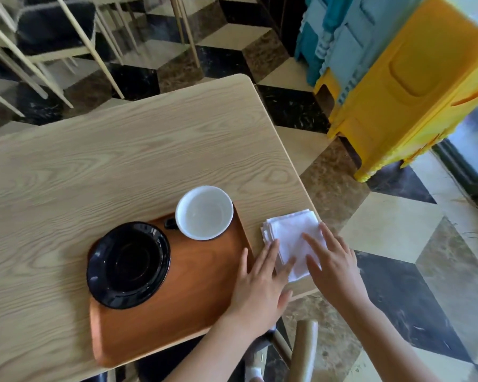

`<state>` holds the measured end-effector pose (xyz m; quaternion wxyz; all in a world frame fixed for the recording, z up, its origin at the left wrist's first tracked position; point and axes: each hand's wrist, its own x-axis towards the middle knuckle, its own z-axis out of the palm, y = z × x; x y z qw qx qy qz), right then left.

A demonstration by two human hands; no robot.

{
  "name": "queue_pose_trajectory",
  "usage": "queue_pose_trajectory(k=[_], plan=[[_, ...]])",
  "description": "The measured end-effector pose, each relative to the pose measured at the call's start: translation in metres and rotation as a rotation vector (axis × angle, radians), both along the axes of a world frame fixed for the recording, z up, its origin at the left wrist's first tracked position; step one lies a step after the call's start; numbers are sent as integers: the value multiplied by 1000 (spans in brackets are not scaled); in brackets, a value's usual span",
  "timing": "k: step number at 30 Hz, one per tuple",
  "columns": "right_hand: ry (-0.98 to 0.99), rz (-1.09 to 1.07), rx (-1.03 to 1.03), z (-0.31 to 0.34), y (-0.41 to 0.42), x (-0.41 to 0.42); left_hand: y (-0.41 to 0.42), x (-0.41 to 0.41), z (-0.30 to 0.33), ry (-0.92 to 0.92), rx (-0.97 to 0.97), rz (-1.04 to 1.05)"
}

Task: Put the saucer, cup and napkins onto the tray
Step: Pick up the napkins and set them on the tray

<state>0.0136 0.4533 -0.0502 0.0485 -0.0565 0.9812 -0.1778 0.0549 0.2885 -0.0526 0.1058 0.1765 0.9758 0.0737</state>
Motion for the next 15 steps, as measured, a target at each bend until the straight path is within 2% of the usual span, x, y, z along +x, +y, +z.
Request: queue_pose_trajectory(k=[4, 6, 10, 12, 15], plan=[[-70, -84, -205, 10, -2, -8, 1, 1, 2, -24, 9, 22], [-112, -146, -280, 20, -1, -10, 3, 2, 2, -15, 105, 82], [-105, -144, -395, 47, -4, -7, 5, -1, 14, -159, 709, 442], [-102, -121, -438, 63, -11, -3, 3, -2, 24, -162, 888, 617], [-113, -76, -532, 86, -20, 5, -5, 3, 36, -234, 1108, 731]])
